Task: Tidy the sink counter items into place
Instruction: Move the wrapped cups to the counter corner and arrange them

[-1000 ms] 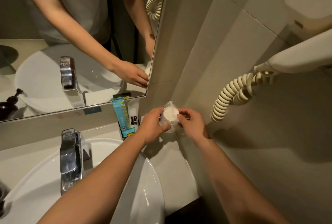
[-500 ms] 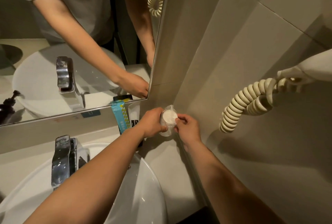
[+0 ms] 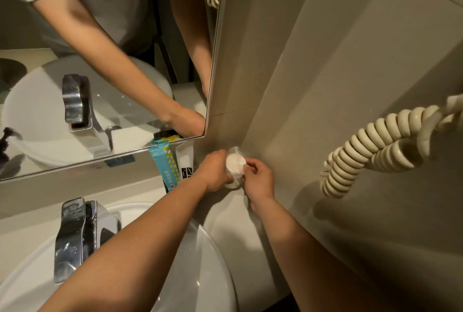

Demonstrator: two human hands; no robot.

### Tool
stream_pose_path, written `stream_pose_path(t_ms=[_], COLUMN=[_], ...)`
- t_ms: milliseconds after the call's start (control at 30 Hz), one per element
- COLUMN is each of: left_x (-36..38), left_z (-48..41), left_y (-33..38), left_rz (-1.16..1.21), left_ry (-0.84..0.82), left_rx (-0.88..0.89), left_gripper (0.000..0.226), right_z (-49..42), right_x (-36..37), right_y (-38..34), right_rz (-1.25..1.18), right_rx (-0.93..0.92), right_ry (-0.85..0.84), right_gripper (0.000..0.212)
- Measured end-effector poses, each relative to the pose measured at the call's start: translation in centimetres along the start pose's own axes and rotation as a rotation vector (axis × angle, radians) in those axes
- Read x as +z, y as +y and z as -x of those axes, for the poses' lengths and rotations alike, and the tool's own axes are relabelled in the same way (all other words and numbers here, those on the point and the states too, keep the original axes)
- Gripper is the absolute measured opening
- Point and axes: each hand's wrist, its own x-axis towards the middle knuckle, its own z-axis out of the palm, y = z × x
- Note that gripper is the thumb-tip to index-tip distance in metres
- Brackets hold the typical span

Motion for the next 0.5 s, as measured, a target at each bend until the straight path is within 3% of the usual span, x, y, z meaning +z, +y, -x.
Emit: stream_pose_path(t_ms=[500], left_x=[-0.5], left_z=[-1.7], left_y=[-0.9], left_rz=[-0.068], left_ry=[-0.116], left_rx=[0.05], left_gripper=[0.065], right_z=[-1.2], right_x=[1.4], right_y=[2.4], right_rz=[-0.104], right_rx=[0.065], right_ry=[0.042], right_gripper=[0.025])
